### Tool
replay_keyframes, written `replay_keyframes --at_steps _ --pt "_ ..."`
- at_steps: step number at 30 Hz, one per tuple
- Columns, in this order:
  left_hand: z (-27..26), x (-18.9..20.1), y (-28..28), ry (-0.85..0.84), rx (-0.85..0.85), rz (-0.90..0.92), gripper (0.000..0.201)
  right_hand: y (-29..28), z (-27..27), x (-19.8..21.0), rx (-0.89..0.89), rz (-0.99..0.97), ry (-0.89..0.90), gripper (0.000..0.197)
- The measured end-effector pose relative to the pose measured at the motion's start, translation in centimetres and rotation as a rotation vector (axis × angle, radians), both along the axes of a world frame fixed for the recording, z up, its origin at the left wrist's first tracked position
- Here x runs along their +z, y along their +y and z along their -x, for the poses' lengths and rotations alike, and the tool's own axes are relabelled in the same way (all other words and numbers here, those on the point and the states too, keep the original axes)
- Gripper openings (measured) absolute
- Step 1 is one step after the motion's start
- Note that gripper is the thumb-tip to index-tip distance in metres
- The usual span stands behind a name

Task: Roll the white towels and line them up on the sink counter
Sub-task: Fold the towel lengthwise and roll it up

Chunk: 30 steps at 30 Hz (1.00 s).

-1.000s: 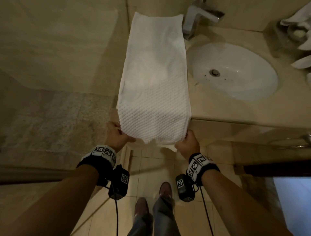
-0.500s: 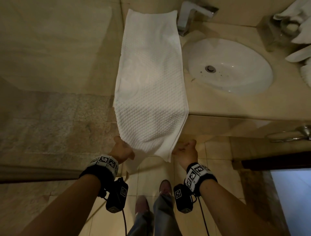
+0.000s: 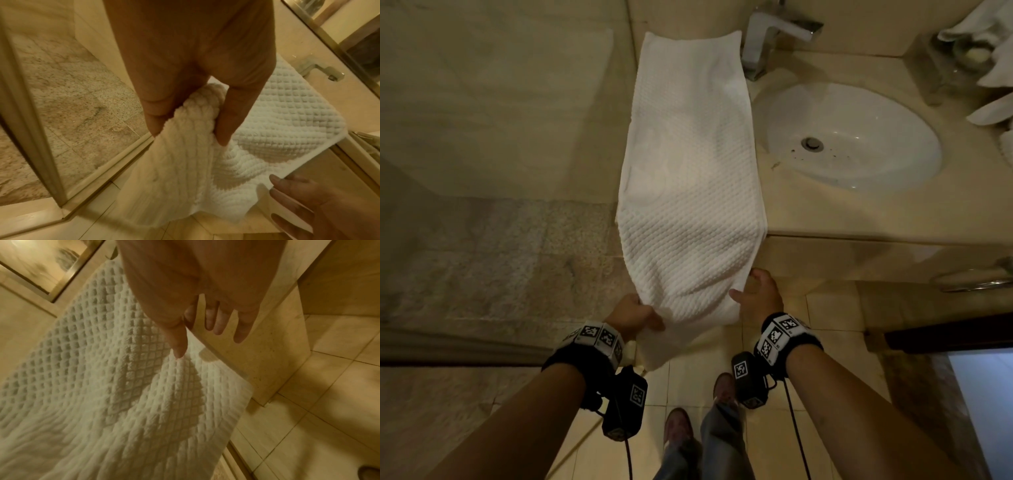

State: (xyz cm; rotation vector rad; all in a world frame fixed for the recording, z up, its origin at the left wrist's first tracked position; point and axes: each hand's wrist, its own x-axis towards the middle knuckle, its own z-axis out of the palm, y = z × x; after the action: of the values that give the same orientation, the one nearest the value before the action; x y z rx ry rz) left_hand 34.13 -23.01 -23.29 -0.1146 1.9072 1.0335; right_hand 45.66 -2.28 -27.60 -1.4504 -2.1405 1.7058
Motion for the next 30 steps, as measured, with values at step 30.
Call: replay_keyframes --at_steps 30 --pt "-1.6 -3.3 -3.5 -0.006 0.039 0.074 0.032 -2.6 -4.8 -2.7 0.058 0.240 -0.225 0.032"
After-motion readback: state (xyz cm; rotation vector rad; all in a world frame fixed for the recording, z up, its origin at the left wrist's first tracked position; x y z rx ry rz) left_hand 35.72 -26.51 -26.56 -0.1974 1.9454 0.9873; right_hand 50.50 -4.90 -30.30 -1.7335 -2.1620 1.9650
